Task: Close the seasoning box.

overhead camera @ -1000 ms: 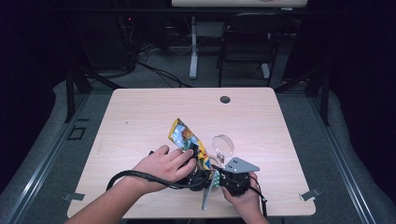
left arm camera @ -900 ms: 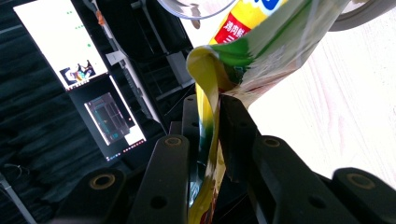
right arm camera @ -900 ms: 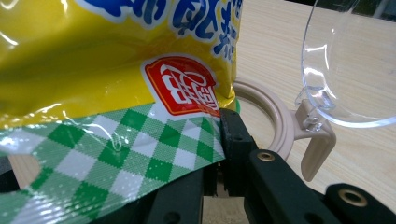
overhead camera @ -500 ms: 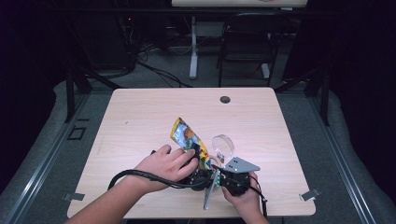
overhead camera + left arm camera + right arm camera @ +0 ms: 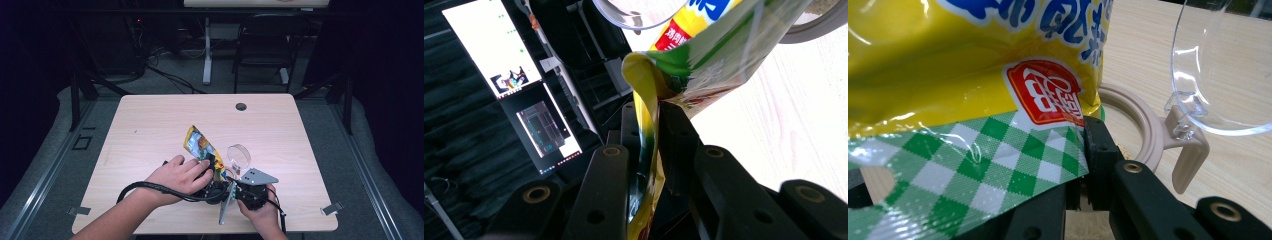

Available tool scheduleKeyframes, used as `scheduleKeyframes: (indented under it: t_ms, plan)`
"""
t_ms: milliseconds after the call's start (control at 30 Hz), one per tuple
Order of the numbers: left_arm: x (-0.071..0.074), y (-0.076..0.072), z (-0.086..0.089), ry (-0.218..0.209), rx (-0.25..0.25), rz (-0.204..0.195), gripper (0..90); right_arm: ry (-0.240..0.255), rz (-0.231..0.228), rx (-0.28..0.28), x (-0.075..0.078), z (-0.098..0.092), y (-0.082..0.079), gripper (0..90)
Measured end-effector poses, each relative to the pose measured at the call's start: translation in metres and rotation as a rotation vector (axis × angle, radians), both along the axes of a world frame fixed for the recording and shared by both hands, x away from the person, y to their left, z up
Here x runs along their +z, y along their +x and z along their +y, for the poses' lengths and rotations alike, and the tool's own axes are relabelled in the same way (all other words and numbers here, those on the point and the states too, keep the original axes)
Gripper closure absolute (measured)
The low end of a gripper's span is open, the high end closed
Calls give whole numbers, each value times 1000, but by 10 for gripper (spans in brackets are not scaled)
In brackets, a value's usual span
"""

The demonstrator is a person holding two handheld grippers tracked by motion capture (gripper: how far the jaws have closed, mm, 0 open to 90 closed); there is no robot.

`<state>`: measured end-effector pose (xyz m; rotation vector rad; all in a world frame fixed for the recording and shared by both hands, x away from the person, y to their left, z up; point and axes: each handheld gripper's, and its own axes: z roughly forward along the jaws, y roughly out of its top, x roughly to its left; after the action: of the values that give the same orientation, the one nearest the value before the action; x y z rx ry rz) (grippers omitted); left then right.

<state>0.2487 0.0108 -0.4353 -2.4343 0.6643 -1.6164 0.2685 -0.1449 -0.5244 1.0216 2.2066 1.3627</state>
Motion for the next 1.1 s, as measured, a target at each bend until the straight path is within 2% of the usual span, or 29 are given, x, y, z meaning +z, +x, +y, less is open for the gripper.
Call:
scheduleKeyframes:
  t_ms: [267,433,600,633,667,833,1100]
  plan:
    - [1,0,1,3,2,14,831,-1,3,0,0,0,0,871]
    - [1,0,1,10,-3,5,835,-3,4,1,1,-1,0,873]
    - [1,-2,5,-2,7,27,835,-6,2,2,3,-1,-2,875]
    - [2,-2,5,0,0,18,837,-6,2,3,3,-1,-2,876]
    - [1,-2,6,-6,8,32,837,-8,1,4,3,-1,-3,876]
    - [3,-2,9,-12,3,32,842,-22,-5,10,5,0,-5,877]
    - [4,-3,14,-28,11,45,841,-13,-17,8,7,-1,-7,878]
